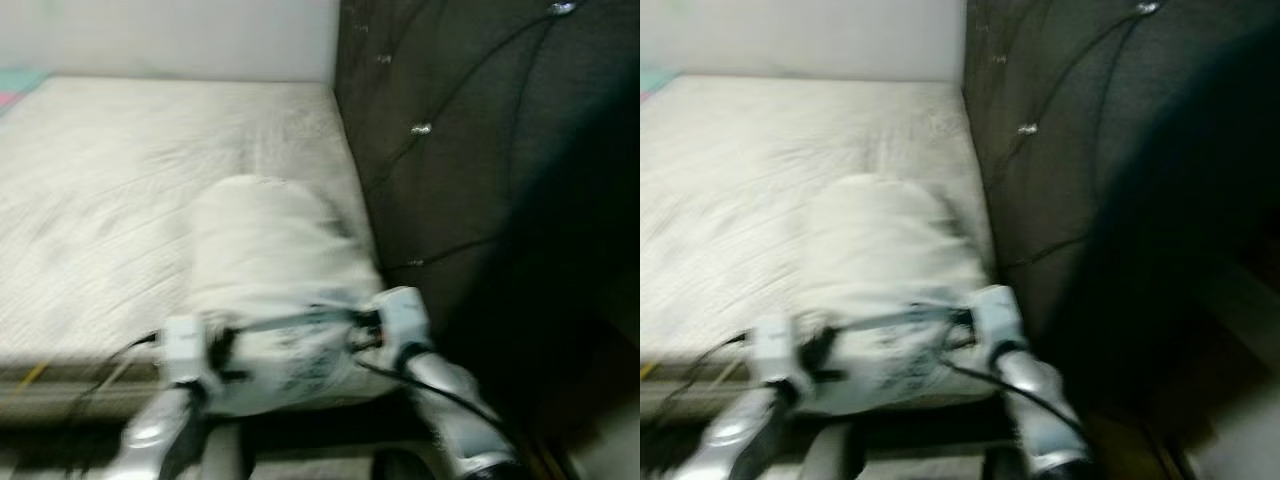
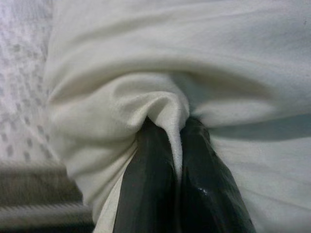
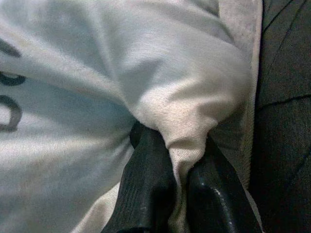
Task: Clean up the room
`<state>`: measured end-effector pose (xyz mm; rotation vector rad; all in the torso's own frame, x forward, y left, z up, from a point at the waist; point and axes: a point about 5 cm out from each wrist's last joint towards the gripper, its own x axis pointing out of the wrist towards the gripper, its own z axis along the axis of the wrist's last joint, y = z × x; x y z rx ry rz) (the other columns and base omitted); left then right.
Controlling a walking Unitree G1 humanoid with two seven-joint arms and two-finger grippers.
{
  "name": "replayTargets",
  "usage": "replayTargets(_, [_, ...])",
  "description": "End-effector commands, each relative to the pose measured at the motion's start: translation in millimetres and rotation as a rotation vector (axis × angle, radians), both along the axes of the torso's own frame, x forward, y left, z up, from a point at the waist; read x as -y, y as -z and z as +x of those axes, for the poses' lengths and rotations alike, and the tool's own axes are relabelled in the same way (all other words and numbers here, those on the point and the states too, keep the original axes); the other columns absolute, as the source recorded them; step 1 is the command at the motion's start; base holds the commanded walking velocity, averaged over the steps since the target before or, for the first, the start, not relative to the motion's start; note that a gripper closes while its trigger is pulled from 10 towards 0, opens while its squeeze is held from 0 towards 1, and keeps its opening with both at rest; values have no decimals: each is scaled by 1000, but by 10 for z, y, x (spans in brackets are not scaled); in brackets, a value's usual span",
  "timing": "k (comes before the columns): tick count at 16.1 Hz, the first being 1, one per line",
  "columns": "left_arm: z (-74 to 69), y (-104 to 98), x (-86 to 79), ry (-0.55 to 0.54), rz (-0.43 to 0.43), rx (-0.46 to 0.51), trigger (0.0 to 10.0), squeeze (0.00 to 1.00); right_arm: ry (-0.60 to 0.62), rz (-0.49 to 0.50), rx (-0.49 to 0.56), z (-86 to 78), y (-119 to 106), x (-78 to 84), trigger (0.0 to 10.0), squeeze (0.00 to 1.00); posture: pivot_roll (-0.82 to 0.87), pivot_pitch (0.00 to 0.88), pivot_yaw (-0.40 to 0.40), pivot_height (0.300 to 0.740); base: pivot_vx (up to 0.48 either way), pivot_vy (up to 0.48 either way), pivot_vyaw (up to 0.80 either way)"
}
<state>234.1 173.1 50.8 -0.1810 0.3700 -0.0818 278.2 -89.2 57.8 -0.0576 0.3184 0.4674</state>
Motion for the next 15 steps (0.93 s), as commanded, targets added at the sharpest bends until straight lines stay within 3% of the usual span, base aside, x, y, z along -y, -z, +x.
replayTargets(1, [92,-140,148,36,-19,74,10000,0,34,-16,41,52,-71,130,10000,0,-105,0,-26,599,480,0,0])
replayTargets(7, [90,-124,160,49,-25,63,10000,0,6,-21,49,51,-68,111,10000,0,-103,0,-26,599,437,0,0])
replayTargets(15, [84,-78,171,24,-19,15,10000,0,-44,-2,25,23,-43,103,10000,0,-103,0,-28,599,0,0,0])
